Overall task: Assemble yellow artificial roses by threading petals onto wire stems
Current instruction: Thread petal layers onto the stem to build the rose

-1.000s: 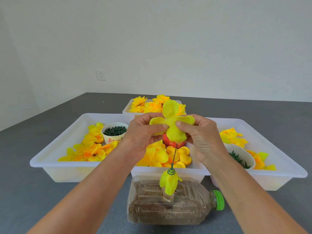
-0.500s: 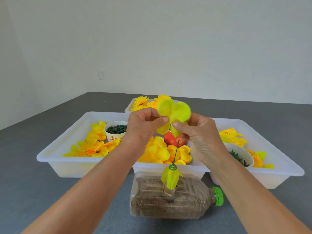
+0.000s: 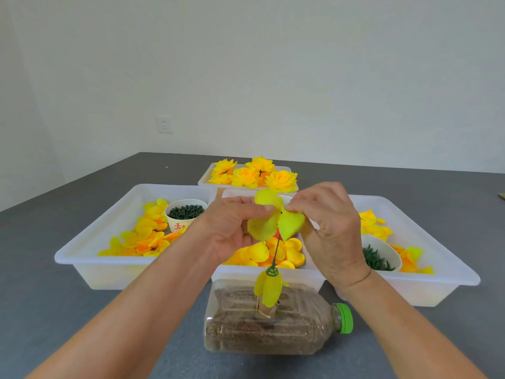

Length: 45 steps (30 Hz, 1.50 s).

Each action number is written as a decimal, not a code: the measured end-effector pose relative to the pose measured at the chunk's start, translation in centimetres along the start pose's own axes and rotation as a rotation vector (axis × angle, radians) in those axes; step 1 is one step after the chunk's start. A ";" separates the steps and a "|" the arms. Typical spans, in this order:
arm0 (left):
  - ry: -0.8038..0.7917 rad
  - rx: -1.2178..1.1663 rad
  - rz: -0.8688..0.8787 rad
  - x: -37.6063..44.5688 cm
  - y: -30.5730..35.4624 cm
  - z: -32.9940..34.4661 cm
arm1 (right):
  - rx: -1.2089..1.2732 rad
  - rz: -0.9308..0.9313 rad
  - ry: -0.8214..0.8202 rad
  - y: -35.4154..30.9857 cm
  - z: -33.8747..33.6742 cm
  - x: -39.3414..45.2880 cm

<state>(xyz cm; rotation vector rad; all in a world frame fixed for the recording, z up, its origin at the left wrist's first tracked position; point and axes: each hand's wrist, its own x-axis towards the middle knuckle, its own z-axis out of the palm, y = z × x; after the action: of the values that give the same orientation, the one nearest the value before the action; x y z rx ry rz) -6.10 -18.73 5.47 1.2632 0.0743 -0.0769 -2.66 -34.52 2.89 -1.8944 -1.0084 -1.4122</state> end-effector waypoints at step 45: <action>-0.071 0.158 -0.010 -2.3 -0.2 0.0 | 1.129 1.344 -0.620 -1.6 -2.7 1.2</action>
<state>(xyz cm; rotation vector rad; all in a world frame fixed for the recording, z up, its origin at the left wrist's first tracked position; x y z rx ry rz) -8.43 -18.78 5.54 1.4162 0.0132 -0.1386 -5.19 -35.51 4.75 -1.4251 -0.3259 0.4877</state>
